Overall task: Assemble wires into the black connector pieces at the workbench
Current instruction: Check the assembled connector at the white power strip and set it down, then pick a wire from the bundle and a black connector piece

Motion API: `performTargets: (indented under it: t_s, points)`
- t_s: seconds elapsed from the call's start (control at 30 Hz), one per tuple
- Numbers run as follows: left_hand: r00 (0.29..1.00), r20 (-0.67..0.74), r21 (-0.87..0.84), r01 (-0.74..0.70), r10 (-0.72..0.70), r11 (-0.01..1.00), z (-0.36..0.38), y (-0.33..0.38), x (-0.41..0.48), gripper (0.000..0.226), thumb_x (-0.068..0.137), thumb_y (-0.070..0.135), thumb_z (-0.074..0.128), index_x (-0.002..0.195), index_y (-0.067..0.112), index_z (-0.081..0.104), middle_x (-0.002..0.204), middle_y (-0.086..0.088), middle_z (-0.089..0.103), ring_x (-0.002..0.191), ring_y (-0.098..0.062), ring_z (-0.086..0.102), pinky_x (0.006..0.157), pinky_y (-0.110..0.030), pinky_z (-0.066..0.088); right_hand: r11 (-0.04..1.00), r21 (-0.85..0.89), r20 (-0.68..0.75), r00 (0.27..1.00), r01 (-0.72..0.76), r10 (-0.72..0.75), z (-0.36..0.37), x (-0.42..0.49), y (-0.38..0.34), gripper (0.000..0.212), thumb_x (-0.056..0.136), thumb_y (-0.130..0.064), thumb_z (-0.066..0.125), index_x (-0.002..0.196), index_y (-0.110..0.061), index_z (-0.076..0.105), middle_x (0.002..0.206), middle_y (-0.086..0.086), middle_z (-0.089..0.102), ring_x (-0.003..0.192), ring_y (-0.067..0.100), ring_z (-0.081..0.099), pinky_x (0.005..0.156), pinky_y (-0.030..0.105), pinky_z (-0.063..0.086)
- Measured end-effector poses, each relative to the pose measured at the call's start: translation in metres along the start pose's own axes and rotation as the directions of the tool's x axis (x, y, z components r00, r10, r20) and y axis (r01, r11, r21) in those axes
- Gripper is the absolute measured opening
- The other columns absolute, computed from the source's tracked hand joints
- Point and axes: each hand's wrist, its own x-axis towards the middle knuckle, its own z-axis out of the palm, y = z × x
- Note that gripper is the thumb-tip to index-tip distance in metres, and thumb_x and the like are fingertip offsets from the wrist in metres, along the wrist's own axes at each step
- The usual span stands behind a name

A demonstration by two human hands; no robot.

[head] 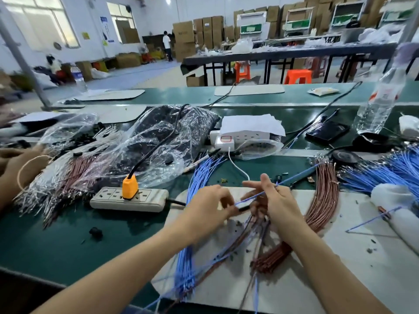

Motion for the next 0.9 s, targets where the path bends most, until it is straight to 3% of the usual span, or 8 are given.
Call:
performTargets:
  t_s: [0.1,0.3,0.4,0.47,0.6,0.73,0.8,0.9]
  points:
    - [0.998,-0.055,0.021,0.013,-0.011,1.000,0.008,-0.023,-0.014,0.011,0.085,0.027,0.070,0.092,0.022,0.063,0.078,0.012,0.057,0.067,-0.002,0.047,0.061,-0.006,0.033,0.979,0.183,-0.224,0.974,0.087,-0.045,-0.007,0.006,-0.006,0.049,0.104,-0.034,0.031,0.084,-0.005,0.065,0.051,0.008,0.064,0.037,0.016,0.055,0.036,0.021,0.045]
    - [0.999,0.021,-0.041,-0.034,0.035,0.999,0.000,-0.024,-0.016,0.026,0.084,0.046,0.066,0.102,0.028,0.060,0.074,0.018,0.055,0.069,0.003,0.053,0.061,-0.009,0.034,0.788,0.492,-0.682,0.727,0.370,0.084,-0.065,0.016,-0.028,0.036,0.104,-0.035,0.036,0.080,-0.016,0.055,0.051,0.002,0.066,0.042,0.015,0.062,0.043,0.022,0.052]
    - [0.949,-0.310,-0.266,-0.025,-0.061,0.964,-0.025,-0.031,0.007,0.027,0.090,0.050,0.052,0.090,0.025,0.062,0.076,0.011,0.060,0.066,-0.003,0.055,0.058,-0.008,0.038,0.792,0.526,-0.628,0.769,0.309,0.117,-0.066,0.019,-0.030,0.017,0.095,-0.010,0.057,0.080,-0.017,0.058,0.062,-0.003,0.067,0.054,0.006,0.064,0.059,0.017,0.056]
    - [0.836,-0.457,-0.264,0.196,-0.302,0.944,-0.043,-0.060,0.042,0.022,0.099,0.028,0.046,0.084,0.019,0.059,0.081,-0.001,0.061,0.063,-0.007,0.050,0.055,-0.010,0.036,0.840,0.504,-0.542,0.831,0.202,0.126,-0.057,0.020,-0.025,0.017,0.095,-0.008,0.056,0.081,-0.014,0.063,0.066,-0.003,0.065,0.058,0.004,0.060,0.059,0.011,0.053]
    - [0.714,-0.263,0.000,0.673,-0.649,0.740,-0.050,-0.123,0.101,0.015,0.091,0.010,0.054,0.102,0.004,0.061,0.107,-0.016,0.063,0.090,-0.027,0.056,0.077,-0.030,0.045,0.845,0.505,-0.463,0.882,0.178,0.091,-0.043,0.016,-0.025,0.043,0.103,-0.035,0.034,0.088,-0.009,0.064,0.061,0.007,0.070,0.053,0.016,0.067,0.049,0.020,0.055]
    - [0.474,-0.410,-0.238,0.769,-0.779,0.593,-0.036,-0.141,0.107,0.023,0.090,0.006,0.055,0.111,-0.001,0.058,0.123,-0.022,0.055,0.113,-0.035,0.051,0.095,-0.035,0.040,0.901,0.387,-0.493,0.870,0.196,0.022,-0.041,0.012,-0.024,0.022,0.099,-0.025,0.049,0.089,-0.012,0.064,0.055,0.002,0.067,0.047,0.012,0.061,0.047,0.018,0.052]
    - [0.406,-0.408,-0.244,0.815,-0.818,0.526,-0.031,-0.140,0.102,0.019,0.091,0.007,0.053,0.105,-0.005,0.055,0.124,-0.025,0.052,0.111,-0.035,0.050,0.091,-0.035,0.041,0.925,0.323,-0.507,0.862,0.200,-0.008,-0.042,0.011,-0.021,0.019,0.099,-0.016,0.050,0.091,-0.013,0.067,0.052,-0.003,0.064,0.045,0.005,0.055,0.044,0.014,0.046]
    - [0.434,-0.337,-0.173,0.844,-0.836,0.508,-0.035,-0.139,0.096,0.017,0.089,0.010,0.052,0.097,-0.005,0.054,0.120,-0.025,0.052,0.088,-0.030,0.050,0.066,-0.033,0.039,0.891,0.409,-0.459,0.888,0.197,0.014,-0.039,0.010,-0.021,0.029,0.103,-0.019,0.038,0.097,-0.014,0.066,0.059,0.007,0.069,0.043,0.013,0.059,0.042,0.018,0.049]
